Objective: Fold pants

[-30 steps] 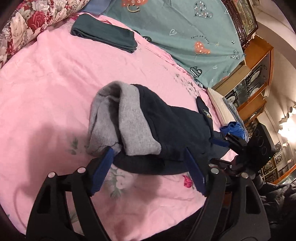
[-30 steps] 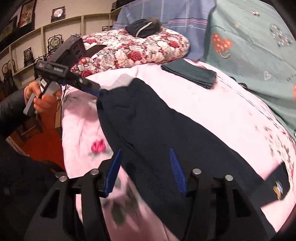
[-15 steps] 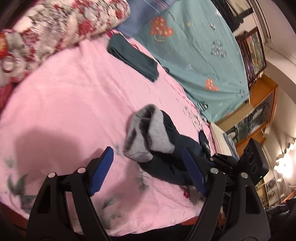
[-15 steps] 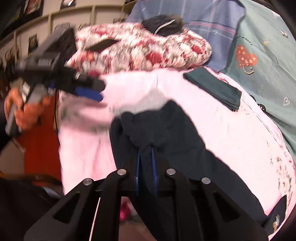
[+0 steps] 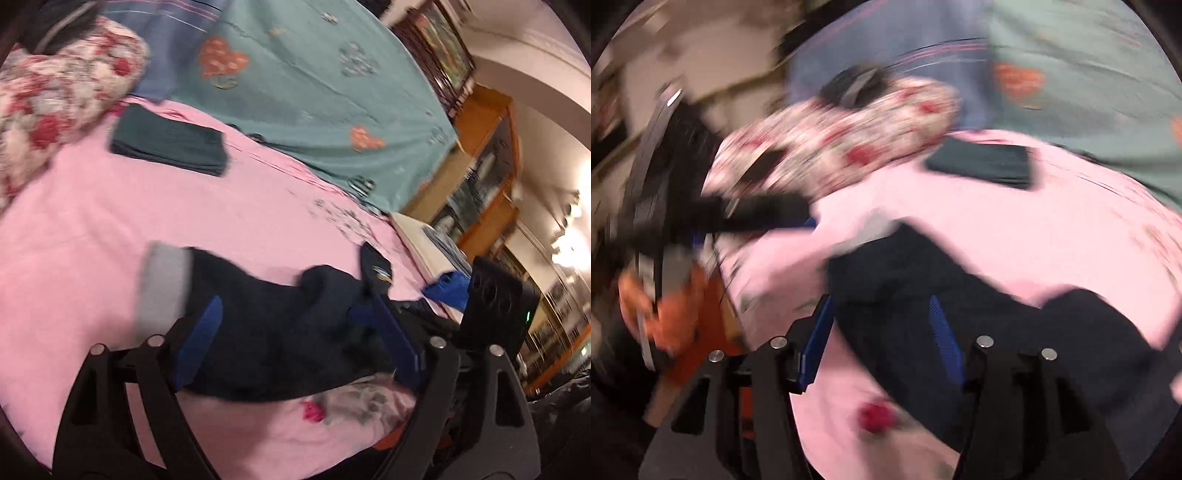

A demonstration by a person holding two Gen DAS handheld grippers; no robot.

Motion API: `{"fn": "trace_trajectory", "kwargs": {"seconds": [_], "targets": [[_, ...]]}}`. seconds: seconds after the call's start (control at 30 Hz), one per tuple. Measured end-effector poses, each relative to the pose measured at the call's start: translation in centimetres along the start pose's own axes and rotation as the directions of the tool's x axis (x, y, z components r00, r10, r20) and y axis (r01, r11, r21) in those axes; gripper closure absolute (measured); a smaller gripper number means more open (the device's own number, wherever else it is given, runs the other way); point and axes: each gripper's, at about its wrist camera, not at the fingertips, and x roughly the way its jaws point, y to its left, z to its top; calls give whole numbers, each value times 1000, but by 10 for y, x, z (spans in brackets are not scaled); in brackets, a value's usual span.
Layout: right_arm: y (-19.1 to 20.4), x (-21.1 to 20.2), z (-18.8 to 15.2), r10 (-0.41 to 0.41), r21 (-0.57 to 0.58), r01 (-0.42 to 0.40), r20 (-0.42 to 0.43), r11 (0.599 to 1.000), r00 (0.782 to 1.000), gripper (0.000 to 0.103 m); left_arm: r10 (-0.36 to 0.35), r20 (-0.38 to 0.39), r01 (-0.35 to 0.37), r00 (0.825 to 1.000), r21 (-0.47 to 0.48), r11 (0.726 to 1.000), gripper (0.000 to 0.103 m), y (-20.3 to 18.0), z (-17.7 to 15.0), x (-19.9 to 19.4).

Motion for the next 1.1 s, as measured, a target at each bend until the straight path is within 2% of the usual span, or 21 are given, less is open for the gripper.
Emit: {"fn": "trace_trajectory", "kwargs": {"seconds": [0.03,0.1,0.13,0.17,0.2,0.27,0.3,0.33,0.37,0.47,0.5,0.57,0.63,0.67,0.7,0.77,0.83,0.87,0.9,0.97,1.1], "targets": [[-18,-11,-1,-58,60,57,12,997,998,48,11,-26,-11,1000,14,1000,11,-3,-1,18],[-66,-33,-4,-188,206,182,9,961,982,46,96,-96,-92,991,42,995,10,-1,-6,54],[-91,-43,-6,-236,273,229,-5,935,972,46,183,-155,-176,971,52,983,9,4,-13,77],[-113,-51,-8,-280,332,274,-31,903,960,46,245,-191,-237,950,68,969,9,10,-20,92],[-143,-60,-10,-333,412,332,-71,848,940,46,283,-188,-267,940,106,958,8,10,-26,101],[-190,-71,-10,-400,522,399,-116,754,909,44,315,-178,-287,932,163,944,6,1,-32,102],[-204,-71,-10,-423,544,424,-136,724,896,41,315,-169,-288,934,166,943,6,0,-33,101],[-226,-67,-7,-470,556,482,-178,677,865,40,305,-164,-280,938,156,947,6,2,-34,99],[-239,-59,0,-499,548,521,-203,655,842,40,296,-165,-273,941,147,951,6,4,-34,99],[-272,-26,18,-541,504,603,-284,618,792,40,279,-155,-261,948,127,957,6,6,-34,95],[-288,-8,27,-550,478,645,-343,596,762,40,285,-157,-265,946,132,955,6,5,-31,98],[-312,16,32,-555,435,688,-406,581,726,40,297,-157,-275,942,144,950,6,2,-33,97],[-328,40,31,-563,401,744,-488,535,667,40,297,-158,-276,942,142,951,6,3,-34,99],[-335,46,27,-559,404,754,-507,518,656,41,296,-158,-275,942,141,951,6,3,-34,99],[-339,46,19,-555,416,754,-512,508,656,41,294,-157,-273,943,141,952,6,3,-35,99],[-344,43,6,-550,461,738,-491,493,675,43,292,-157,-271,944,139,952,6,4,-35,98],[-344,38,3,-565,444,739,-476,507,674,54,293,-160,-273,943,139,952,6,4,-34,99],[-343,34,3,-559,446,727,-465,522,686,75,295,-161,-274,942,140,951,6,4,-34,99],[-342,27,3,-523,473,691,-452,547,723,97,296,-162,-275,941,140,951,6,3,-33,100],[-340,12,5,-510,506,666,-428,548,746,100,296,-161,-275,941,142,951,6,3,-33,100],[-322,-56,16,-497,625,515,-224,586,838,100,292,-158,-271,943,142,952,6,3,-33,99]]}}
